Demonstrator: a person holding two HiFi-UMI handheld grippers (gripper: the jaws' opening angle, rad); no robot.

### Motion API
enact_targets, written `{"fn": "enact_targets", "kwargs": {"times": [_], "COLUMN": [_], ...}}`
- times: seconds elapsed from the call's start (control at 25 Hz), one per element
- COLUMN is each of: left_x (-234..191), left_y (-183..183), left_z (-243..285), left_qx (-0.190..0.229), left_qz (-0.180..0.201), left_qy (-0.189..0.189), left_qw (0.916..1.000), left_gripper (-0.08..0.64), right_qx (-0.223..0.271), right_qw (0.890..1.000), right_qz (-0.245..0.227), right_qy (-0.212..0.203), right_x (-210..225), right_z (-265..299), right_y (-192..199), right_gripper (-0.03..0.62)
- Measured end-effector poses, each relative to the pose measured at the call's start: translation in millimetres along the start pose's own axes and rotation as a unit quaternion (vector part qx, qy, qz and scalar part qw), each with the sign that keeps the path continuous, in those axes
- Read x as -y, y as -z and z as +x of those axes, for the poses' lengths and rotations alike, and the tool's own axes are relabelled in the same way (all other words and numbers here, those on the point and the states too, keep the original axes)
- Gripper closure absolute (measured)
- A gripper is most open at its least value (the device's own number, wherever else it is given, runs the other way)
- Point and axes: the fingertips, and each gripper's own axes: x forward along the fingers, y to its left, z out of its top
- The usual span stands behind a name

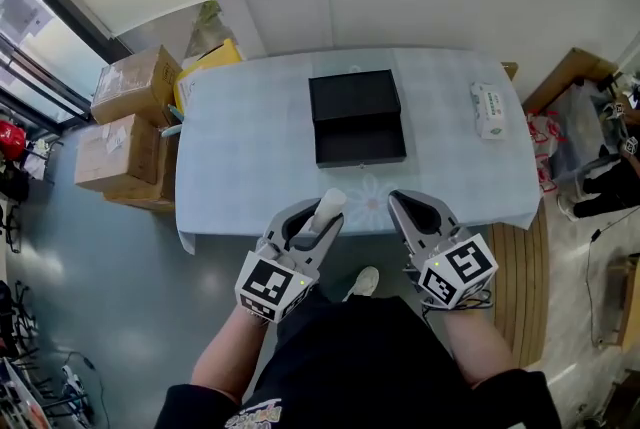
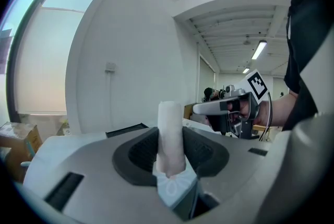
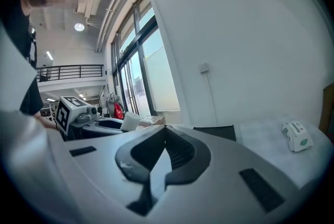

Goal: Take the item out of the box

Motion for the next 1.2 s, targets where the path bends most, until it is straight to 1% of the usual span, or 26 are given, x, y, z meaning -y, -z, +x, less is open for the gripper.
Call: {"fn": "enact_targets", "kwargs": {"times": [0.16,0.32,0.52,0.68,0.8,1.0,1.2], "left_x": [-8,-19,-22,-24,-24,-22,-23], "left_y": [-2,-5,2,6,9,10,16], "left_z": [-23,-43,-69,-82,-91,-100,-111], "left_qx": [0.004,0.008,0.003,0.008,0.012,0.021,0.02], "left_qz": [0.005,0.003,-0.002,0.0,-0.005,-0.008,-0.009], "left_qy": [0.004,0.015,0.04,0.063,0.079,0.1,0.113], "left_qw": [1.0,0.9999,0.9992,0.998,0.9968,0.9947,0.9934], "left_gripper": [0.416,0.416,0.416,0.416,0.416,0.416,0.416], "right_qx": [0.002,0.008,0.011,0.017,0.014,0.017,0.02], "right_qw": [1.0,1.0,0.999,0.997,0.996,0.992,0.99], "right_qz": [0.008,0.013,0.022,0.025,0.024,0.026,0.026], "right_qy": [0.007,0.024,0.047,0.071,0.09,0.119,0.135], "right_x": [-17,-32,-61,-78,-93,-105,-117], "right_z": [4,12,15,12,6,-5,-7], "right_y": [1,-2,7,15,20,25,29], "right_gripper": [0.583,0.583,0.583,0.583,0.583,0.583,0.583]}}
